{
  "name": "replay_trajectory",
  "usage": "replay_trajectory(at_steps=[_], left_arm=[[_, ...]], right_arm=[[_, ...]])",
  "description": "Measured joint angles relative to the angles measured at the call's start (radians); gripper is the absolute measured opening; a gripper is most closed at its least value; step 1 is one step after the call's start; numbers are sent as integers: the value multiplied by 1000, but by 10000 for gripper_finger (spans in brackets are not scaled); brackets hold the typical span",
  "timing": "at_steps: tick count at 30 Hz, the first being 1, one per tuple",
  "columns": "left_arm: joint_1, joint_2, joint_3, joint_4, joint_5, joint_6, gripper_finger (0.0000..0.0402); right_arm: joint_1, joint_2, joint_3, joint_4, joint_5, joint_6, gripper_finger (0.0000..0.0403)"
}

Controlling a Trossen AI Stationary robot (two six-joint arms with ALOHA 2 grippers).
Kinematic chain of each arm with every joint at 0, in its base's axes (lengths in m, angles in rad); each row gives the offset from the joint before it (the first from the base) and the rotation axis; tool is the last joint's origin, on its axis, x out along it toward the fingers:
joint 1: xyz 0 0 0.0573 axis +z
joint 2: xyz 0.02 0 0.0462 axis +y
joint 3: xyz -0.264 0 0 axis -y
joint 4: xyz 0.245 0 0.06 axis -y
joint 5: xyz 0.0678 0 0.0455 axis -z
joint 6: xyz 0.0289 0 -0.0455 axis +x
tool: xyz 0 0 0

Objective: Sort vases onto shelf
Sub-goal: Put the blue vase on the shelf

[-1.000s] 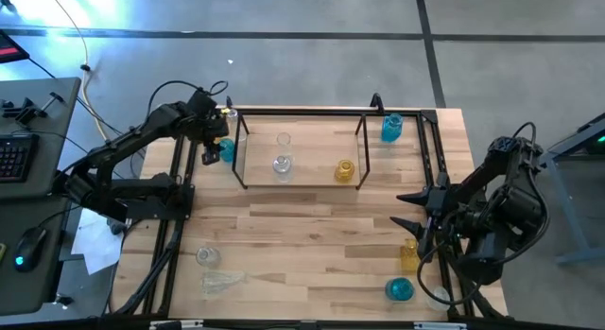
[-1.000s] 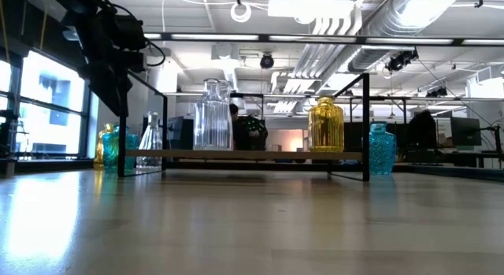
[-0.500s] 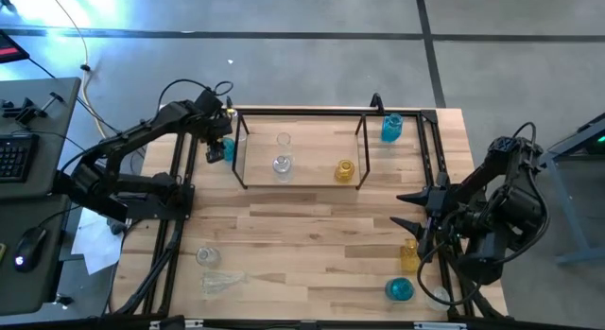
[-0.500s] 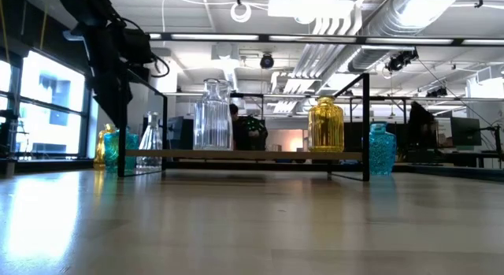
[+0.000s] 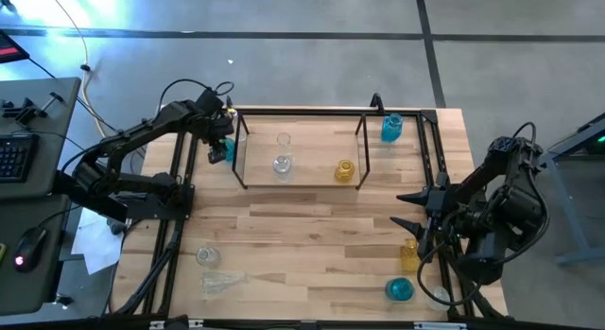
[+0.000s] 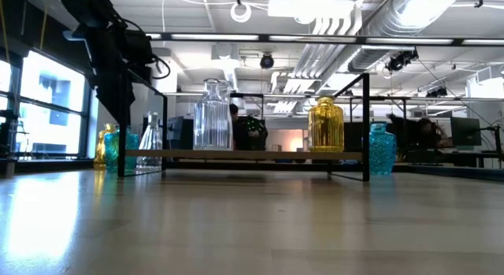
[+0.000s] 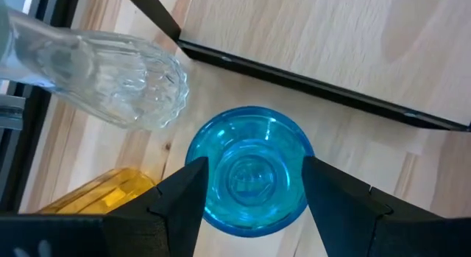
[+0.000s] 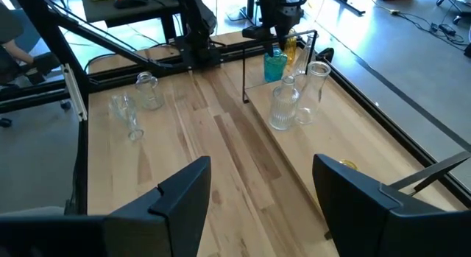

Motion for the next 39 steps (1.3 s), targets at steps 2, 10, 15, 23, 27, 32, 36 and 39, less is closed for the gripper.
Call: replay_trajectory(at_steps=[2,10,15,23,27,32,36,39], left_arm=[[0,0,0,4,0,-1,212],[0,0,0,1,32,-30,211],[0,22,0,-29,48,-45,211],[7,63,6,-25,52,-30,211],[7,51,3,-29,28,-26,211],[8,48,2,-32,-8,-18,206],[7,47,2,-31,-8,-18,171],[8,47,2,-32,-8,-18,137]], right_arm=[[0,0,0,0,0,0,222],[0,0,0,8,-1,0,222],[0,6,0,10,-17,0,222],[0,28,0,17,-42,0,222],[0,29,0,17,-42,0,222],[0,29,0,17,-40,0,222],[0,29,0,17,-39,0,222],[0,29,0,17,-39,0,222]])
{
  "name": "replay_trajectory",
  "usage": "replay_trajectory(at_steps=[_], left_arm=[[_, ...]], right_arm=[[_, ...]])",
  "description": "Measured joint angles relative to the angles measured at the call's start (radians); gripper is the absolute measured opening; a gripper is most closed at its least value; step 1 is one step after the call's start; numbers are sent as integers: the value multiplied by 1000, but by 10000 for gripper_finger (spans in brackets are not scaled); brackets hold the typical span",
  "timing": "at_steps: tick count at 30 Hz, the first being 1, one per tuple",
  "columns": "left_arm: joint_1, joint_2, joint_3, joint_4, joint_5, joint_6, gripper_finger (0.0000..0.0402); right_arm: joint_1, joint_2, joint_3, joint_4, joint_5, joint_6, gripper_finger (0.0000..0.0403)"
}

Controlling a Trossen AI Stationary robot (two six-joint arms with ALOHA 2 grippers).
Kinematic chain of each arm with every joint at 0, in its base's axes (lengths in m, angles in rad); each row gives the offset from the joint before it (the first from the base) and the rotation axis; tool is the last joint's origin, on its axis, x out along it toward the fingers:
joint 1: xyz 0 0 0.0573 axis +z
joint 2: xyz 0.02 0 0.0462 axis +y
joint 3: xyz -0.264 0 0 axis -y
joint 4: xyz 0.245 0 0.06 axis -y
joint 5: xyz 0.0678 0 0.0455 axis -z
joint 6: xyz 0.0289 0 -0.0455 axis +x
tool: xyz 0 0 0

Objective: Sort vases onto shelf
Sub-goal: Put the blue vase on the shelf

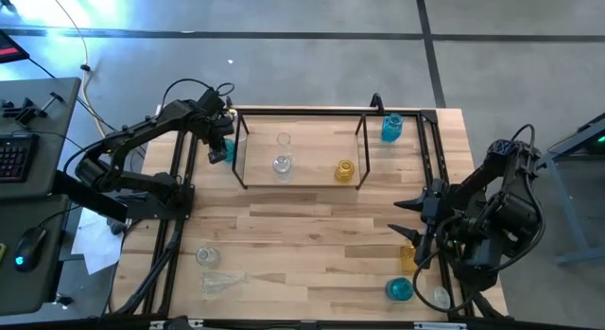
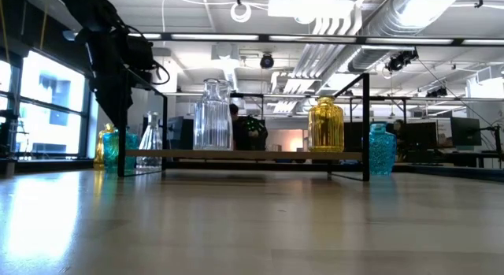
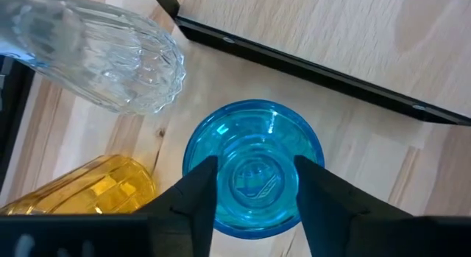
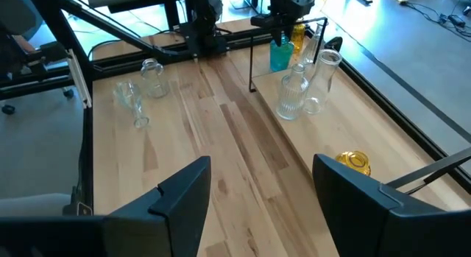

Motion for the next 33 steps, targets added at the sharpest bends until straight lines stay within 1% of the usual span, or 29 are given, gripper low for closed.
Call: replay_trajectory(at_steps=[10,16,25,29,33], left_arm=[[0,-2,0,-7,2,-7,136],[-1,-26,-4,-35,-1,-20,136],[-3,-105,-6,-110,0,-55,136],[-20,-156,-6,-132,2,-81,136],[-43,-202,-4,-188,7,-107,136]], right_arm=[[0,0,0,0,-2,-4,222],[0,0,0,14,-3,-27,222],[0,0,0,31,-3,-70,222],[0,0,0,34,-3,-71,222],[0,0,0,35,-3,-79,222]])
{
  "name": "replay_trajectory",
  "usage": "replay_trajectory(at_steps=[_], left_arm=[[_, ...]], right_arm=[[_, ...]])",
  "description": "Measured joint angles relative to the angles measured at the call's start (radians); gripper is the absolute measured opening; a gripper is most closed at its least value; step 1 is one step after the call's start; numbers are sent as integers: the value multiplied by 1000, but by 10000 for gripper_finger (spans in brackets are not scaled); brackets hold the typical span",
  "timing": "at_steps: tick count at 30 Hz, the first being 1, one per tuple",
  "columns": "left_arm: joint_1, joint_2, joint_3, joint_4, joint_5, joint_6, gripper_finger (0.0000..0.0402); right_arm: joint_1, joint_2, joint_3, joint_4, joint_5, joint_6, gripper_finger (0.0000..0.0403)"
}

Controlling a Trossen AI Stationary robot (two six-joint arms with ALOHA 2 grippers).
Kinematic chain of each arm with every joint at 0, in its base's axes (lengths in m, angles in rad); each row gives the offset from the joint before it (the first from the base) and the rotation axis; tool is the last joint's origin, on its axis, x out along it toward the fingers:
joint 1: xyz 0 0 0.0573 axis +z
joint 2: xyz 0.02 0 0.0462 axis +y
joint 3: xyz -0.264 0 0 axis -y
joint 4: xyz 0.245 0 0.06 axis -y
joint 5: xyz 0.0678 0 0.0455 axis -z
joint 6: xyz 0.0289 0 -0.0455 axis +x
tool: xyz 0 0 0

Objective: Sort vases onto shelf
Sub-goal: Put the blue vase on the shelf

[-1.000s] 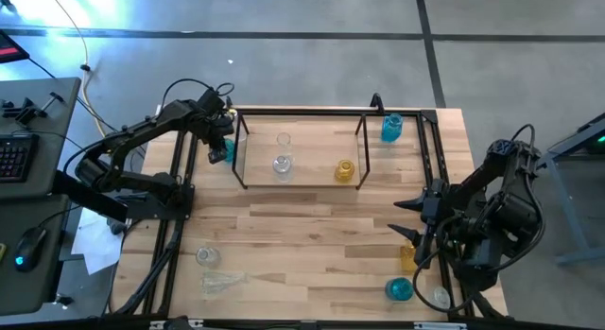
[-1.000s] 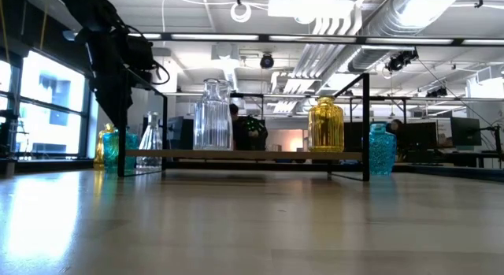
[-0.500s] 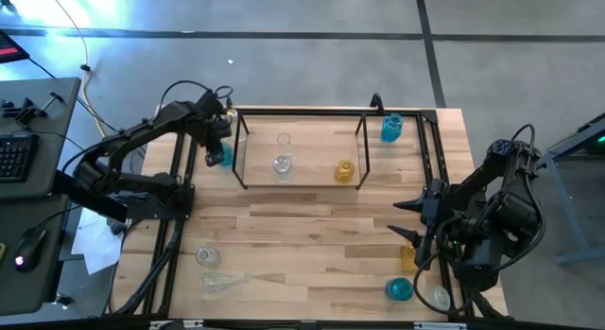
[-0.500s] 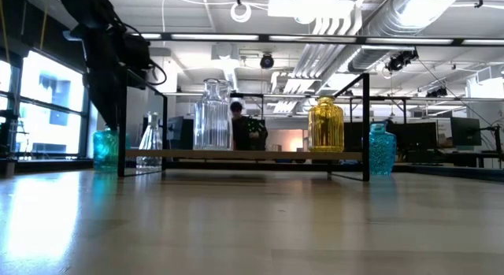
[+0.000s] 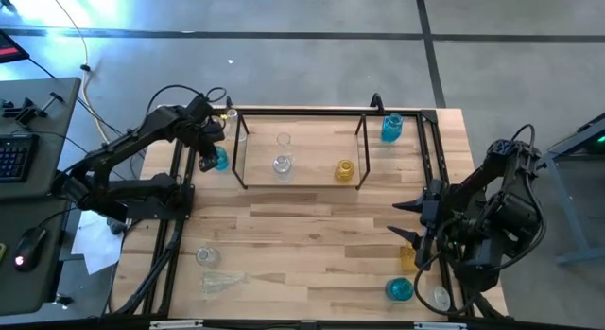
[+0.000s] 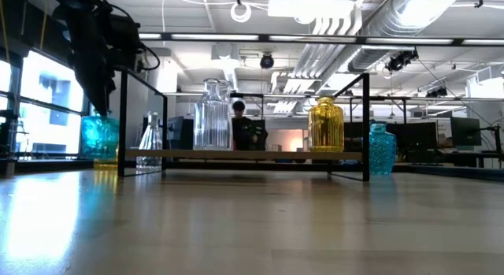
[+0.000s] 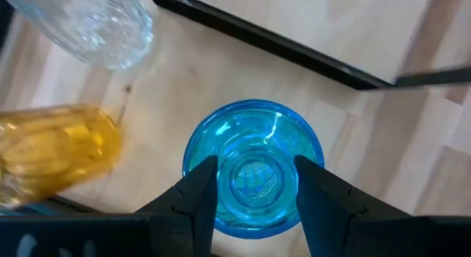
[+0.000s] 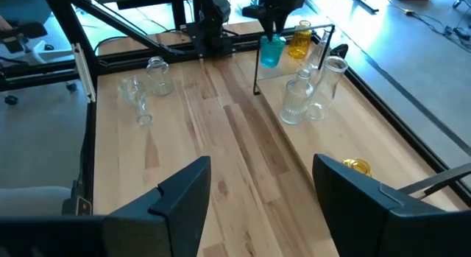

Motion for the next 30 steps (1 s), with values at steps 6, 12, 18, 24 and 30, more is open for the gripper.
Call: replay_trajectory(at_steps=[6,12,18,24,30], left_arm=[[-45,-72,1,-91,0,-60,136],[-110,-150,2,-160,55,-149,136],[-186,-214,2,-197,103,-235,136],[-272,-256,2,-202,163,-332,136],[-373,-279,2,-198,230,-444,136]], right_arm=[[0,0,0,17,7,-32,222],[0,0,0,17,8,-36,222],[0,0,0,17,8,-36,222],[0,0,0,30,14,-47,222],[0,0,0,64,24,-86,222]])
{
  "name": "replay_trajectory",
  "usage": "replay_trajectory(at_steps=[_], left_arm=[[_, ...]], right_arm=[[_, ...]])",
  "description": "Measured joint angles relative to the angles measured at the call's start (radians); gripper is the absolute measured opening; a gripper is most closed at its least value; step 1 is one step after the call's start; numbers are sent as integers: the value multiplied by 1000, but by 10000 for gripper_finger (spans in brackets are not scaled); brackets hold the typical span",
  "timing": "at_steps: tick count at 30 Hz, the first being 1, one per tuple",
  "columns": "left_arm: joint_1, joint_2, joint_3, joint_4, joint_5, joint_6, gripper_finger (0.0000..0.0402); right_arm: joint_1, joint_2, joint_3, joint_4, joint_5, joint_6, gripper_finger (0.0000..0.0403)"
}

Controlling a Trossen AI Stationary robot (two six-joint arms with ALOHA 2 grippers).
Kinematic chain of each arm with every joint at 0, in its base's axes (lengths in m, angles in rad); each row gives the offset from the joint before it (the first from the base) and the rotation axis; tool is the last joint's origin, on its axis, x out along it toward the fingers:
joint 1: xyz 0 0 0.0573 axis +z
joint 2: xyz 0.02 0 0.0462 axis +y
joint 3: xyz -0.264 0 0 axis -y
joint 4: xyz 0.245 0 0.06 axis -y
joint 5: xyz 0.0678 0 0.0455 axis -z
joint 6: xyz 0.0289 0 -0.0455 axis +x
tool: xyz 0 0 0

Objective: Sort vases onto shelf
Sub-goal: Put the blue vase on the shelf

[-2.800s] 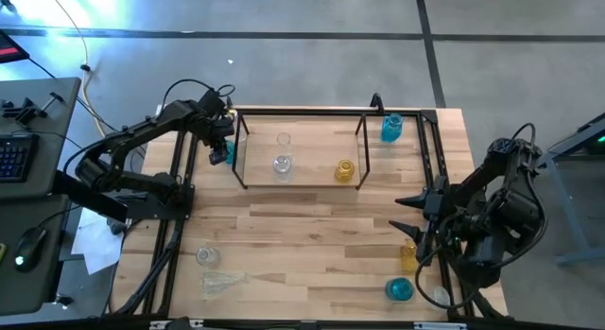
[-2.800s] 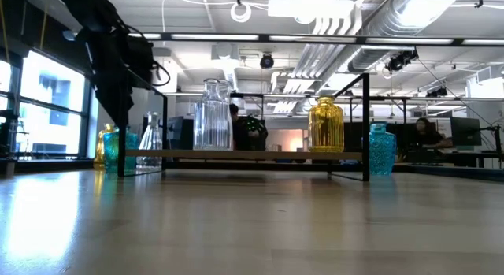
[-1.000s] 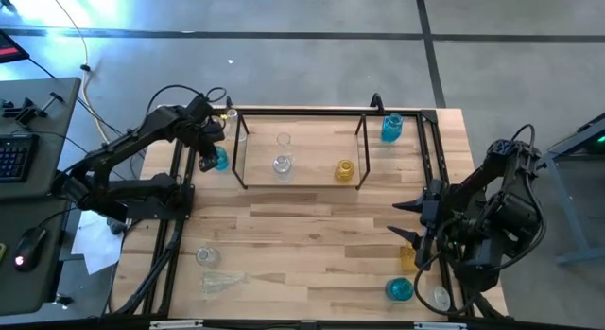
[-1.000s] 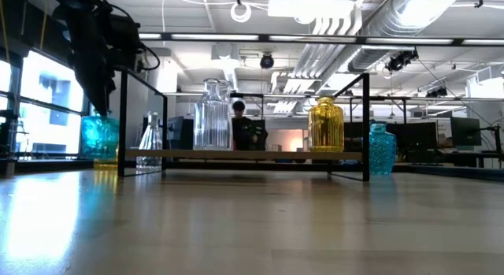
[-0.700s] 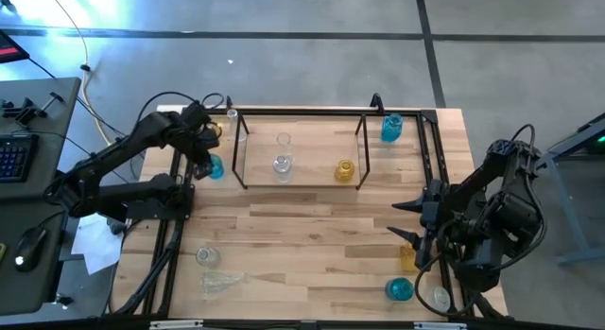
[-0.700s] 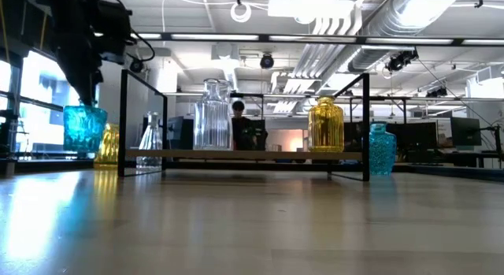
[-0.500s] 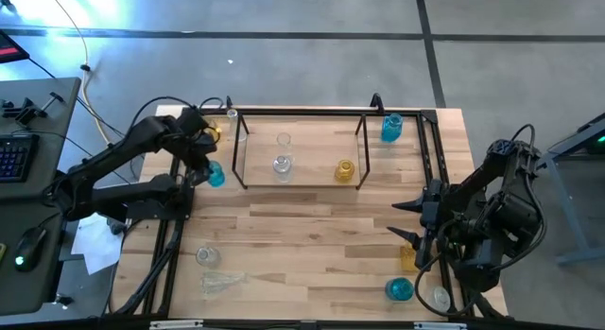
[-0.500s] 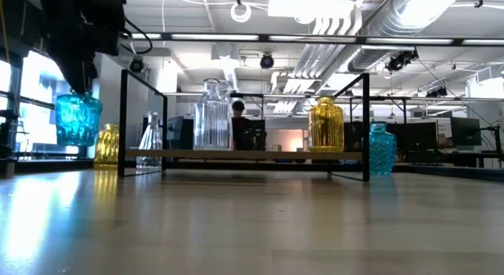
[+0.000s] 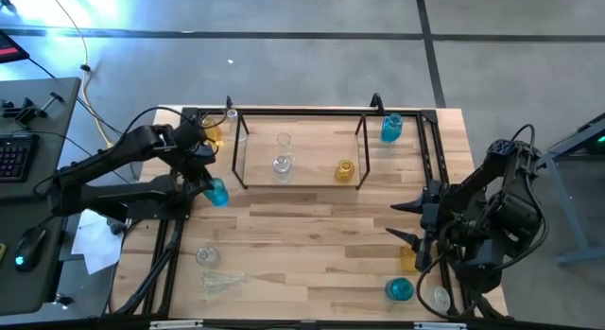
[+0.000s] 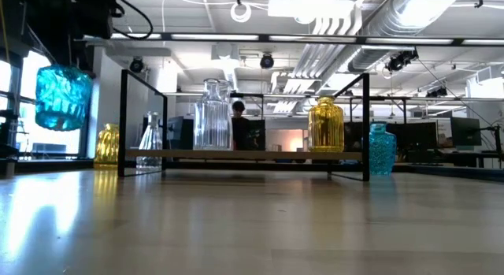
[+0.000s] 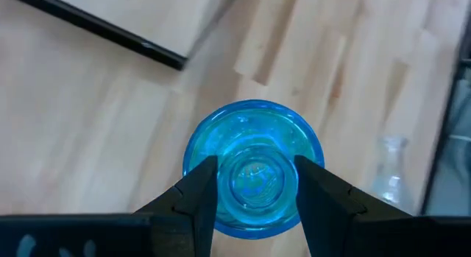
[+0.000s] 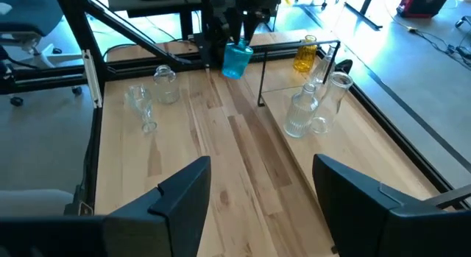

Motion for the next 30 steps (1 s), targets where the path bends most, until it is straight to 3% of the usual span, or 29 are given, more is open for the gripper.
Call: replay_trajectory(at_steps=[6,18,30], left_arm=[[-122,-6,0,31,5,-103,136],[-372,-5,9,243,0,-293,136],[-533,106,177,364,-90,-301,136]], right_arm=[[0,0,0,2,0,0,222],[0,0,0,6,0,0,222],[0,0,0,36,0,-18,222]])
